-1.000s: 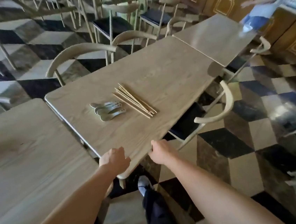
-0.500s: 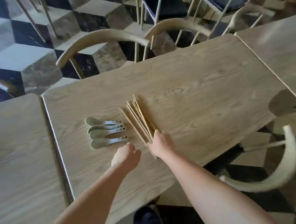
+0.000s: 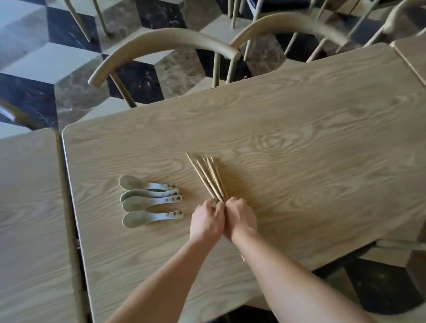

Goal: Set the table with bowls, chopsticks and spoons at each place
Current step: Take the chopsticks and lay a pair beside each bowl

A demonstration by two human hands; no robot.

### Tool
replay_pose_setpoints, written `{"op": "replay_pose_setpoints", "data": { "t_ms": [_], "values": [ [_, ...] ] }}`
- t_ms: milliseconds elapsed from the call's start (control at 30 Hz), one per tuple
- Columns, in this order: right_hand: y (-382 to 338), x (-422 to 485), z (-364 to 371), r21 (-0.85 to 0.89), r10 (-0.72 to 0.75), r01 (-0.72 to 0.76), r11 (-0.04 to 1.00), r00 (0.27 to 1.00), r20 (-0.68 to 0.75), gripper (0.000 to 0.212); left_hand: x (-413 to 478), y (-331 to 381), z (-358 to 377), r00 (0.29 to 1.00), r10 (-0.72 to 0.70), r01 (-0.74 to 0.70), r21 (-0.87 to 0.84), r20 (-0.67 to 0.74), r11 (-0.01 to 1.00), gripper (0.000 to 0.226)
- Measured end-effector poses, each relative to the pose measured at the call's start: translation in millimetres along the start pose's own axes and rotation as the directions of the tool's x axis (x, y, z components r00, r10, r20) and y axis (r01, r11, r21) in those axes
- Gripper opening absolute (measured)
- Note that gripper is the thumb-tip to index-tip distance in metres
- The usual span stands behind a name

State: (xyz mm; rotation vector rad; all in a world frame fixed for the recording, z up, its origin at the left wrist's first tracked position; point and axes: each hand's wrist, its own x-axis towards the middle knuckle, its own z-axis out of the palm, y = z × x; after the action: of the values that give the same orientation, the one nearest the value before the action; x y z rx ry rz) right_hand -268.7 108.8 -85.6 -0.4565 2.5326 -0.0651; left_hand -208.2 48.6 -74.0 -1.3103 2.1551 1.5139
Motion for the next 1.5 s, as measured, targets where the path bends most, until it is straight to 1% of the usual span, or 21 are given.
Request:
{"op": "replay_pose_setpoints", "data": {
  "t_ms": [67,133,233,267,300,367,433,467,533,633,733,833,933,967,1000,1100,1233,1300,1400,1467,1500],
  "values": [
    [8,-1,-3,0.028,0.01,-0.012,1.0,0.997,0.07,0.028,4,3,8,0.993,-0.107,0.112,-0.108,0.05,0.988,0.029],
    [11,-5,-6,0.01,-0.017,0.016,1.0,0.988,0.151,0.029,7,5,12,0.975,-0.183,0.211,-0.269,0.123,0.94,0.024],
    [10,-16,-9,0.059,-0.064,0.051,0.997,0.971,0.231,0.03,3,8,10,0.958,-0.214,0.279,-0.447,0.19,0.85,0.021],
    [10,-22,-9,0.133,-0.082,0.048,0.99,0.962,0.26,0.029,1,7,7,0.958,-0.207,0.279,-0.477,0.197,0.833,0.021],
    [9,-31,-9,0.265,-0.094,0.013,0.964,0.951,0.293,0.027,-3,7,1,0.958,-0.199,0.279,-0.515,0.206,0.811,0.02],
    [7,-52,-9,0.516,-0.095,-0.112,0.85,0.929,0.358,0.026,-11,11,-17,0.949,-0.19,0.311,-0.646,0.253,0.697,0.026],
    [1,-78,-12,0.603,-0.135,-0.159,0.782,0.901,0.412,0.024,-23,14,-40,0.948,-0.144,0.315,-0.775,0.284,0.547,0.038],
    [-3,-92,-16,0.625,-0.169,-0.17,0.762,0.879,0.445,0.022,-32,13,-52,0.951,-0.123,0.306,-0.81,0.283,0.5,0.041],
    [-15,-115,-24,0.638,-0.247,-0.192,0.746,0.809,0.533,0.019,-53,8,-77,0.958,-0.076,0.281,-0.848,0.277,0.448,0.046],
    [-38,-147,-28,0.623,-0.358,-0.216,0.751,0.66,0.661,0.019,-87,-10,-114,0.958,0.053,0.235,-0.877,0.282,0.42,0.049],
    [-68,-181,-18,0.638,-0.456,-0.188,0.747,0.553,0.697,0.016,-125,-37,-156,0.959,0.147,0.173,-0.91,0.243,0.376,0.049],
    [-104,-225,-5,0.668,-0.555,-0.195,0.718,0.42,0.718,0.007,-167,-75,-199,0.97,0.163,0.122,-0.943,0.179,0.308,0.051],
    [-138,-280,23,0.675,-0.603,-0.219,0.705,0.316,0.733,0.028,-217,-124,-239,0.985,0.135,0.071,-0.958,0.112,0.276,0.048],
    [-149,-300,34,0.681,-0.612,-0.218,0.699,0.309,0.728,0.034,-236,-140,-251,0.985,0.138,0.061,-0.956,0.104,0.286,0.045],
    [-160,-319,45,0.693,-0.62,-0.191,0.695,0.329,0.712,0.038,-253,-156,-261,0.984,0.149,0.052,-0.951,0.102,0.304,0.041],
    [-195,-372,71,0.739,-0.654,-0.036,0.672,0.44,0.616,0.04,-297,-197,-286,0.986,0.16,-0.019,-0.934,0.041,0.356,0.024],
    [-236,-420,87,0.736,-0.662,0.072,0.673,0.504,0.555,0.031,-334,-236,-320,0.986,0.062,-0.167,-0.852,-0.157,0.496,0.043],
    [-250,-438,91,0.716,-0.676,0.15,0.681,0.504,0.537,0.022,-349,-255,-338,0.978,0.006,-0.185,-0.859,-0.208,0.478,0.057],
    [-268,-461,95,0.689,-0.717,0.275,0.671,0.478,0.507,0.015,-369,-294,-355,0.979,-0.076,-0.147,-0.91,-0.19,0.389,0.084],
    [-284,-470,97,0.709,-0.739,0.298,0.639,0.492,0.46,0.022,-382,-325,-356,0.979,-0.068,-0.157,-0.928,-0.191,0.337,0.1],
    [-293,-473,97,0.73,-0.752,0.297,0.615,0.498,0.431,0.029,-387,-340,-355,0.982,-0.044,-0.162,-0.935,-0.185,0.316,0.102]
  ]
}}
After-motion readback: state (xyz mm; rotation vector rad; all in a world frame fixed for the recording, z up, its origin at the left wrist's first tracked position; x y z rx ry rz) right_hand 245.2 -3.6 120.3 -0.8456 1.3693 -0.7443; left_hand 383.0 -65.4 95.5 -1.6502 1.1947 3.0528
